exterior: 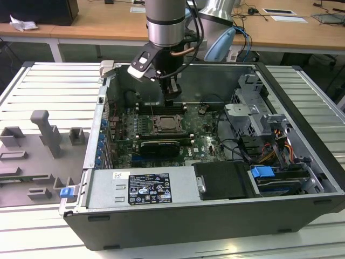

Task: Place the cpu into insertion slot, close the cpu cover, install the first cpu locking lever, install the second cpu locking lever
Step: 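Install the first cpu locking lever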

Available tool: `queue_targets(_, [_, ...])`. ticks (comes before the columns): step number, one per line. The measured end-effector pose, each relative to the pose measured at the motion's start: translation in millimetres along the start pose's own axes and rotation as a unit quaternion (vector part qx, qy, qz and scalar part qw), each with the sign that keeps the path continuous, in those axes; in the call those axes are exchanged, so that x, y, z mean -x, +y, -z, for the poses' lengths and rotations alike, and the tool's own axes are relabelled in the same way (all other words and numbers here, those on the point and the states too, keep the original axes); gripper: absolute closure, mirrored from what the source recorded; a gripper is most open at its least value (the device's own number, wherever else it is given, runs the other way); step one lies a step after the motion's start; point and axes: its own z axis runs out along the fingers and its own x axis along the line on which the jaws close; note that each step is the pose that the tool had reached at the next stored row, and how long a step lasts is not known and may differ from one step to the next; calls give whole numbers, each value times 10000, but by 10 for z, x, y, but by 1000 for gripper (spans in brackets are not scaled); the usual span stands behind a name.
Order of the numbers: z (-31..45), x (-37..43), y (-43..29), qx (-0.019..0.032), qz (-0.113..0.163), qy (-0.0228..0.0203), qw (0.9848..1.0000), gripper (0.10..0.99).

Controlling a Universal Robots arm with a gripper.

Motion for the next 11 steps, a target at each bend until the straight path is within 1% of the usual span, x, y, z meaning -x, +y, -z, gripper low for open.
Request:
queue_targets(2, [0, 0, 0, 0, 46, 4, 10000, 980])
queue_targets(4, [0, 0, 0, 0, 157, 13, 9999, 980])
queue_targets(11, [0, 0, 0, 1, 326, 28, 9995, 980])
